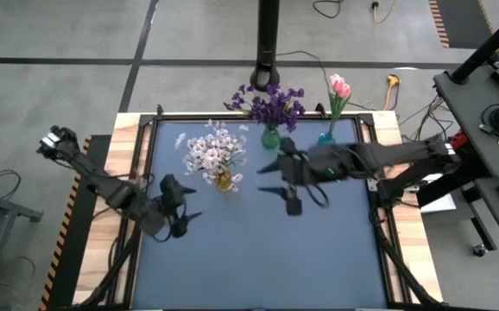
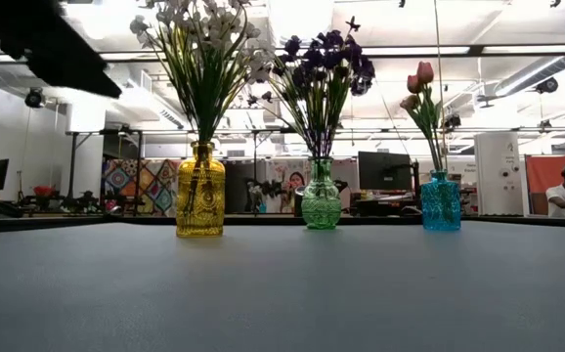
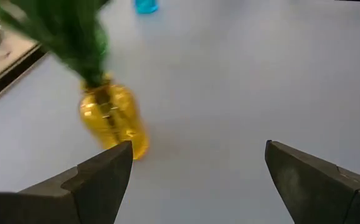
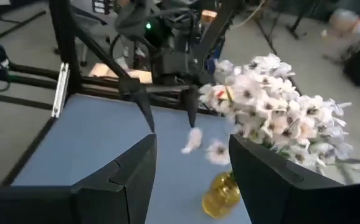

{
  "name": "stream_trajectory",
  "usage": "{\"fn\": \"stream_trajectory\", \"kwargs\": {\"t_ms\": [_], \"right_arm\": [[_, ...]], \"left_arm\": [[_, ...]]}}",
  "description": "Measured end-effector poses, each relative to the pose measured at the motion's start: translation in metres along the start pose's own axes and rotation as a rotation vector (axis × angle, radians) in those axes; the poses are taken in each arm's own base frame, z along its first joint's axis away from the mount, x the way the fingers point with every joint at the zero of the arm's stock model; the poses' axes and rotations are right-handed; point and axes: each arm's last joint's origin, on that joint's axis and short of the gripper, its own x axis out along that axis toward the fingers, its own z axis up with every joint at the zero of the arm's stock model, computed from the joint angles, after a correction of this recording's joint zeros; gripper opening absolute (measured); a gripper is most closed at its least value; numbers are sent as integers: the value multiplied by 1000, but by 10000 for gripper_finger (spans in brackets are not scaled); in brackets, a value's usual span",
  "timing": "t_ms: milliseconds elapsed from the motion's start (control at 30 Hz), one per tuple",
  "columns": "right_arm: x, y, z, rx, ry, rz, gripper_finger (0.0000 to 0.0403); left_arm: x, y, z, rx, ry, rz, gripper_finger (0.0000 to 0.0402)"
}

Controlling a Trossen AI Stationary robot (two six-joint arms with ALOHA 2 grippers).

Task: Sort flowers into vase by color
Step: Return to Home Position

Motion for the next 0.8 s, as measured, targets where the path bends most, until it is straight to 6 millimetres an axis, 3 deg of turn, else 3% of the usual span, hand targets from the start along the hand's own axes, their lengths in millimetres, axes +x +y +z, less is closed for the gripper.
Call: {"fn": "stream_trajectory", "kwargs": {"t_ms": [200,333,467,800], "right_arm": [[-23,42,-28,-86,12,-84,194],[-37,57,-50,-75,0,-40,194],[-45,56,-78,-71,-27,-61,194],[-68,47,-140,-58,-139,-76,194]], "left_arm": [[-33,-21,-19,76,-123,-84,347],[-51,-27,-27,52,-221,-112,347],[-58,-31,-30,16,-219,-171,347],[-52,-47,-31,-23,-266,-152,347]]}}
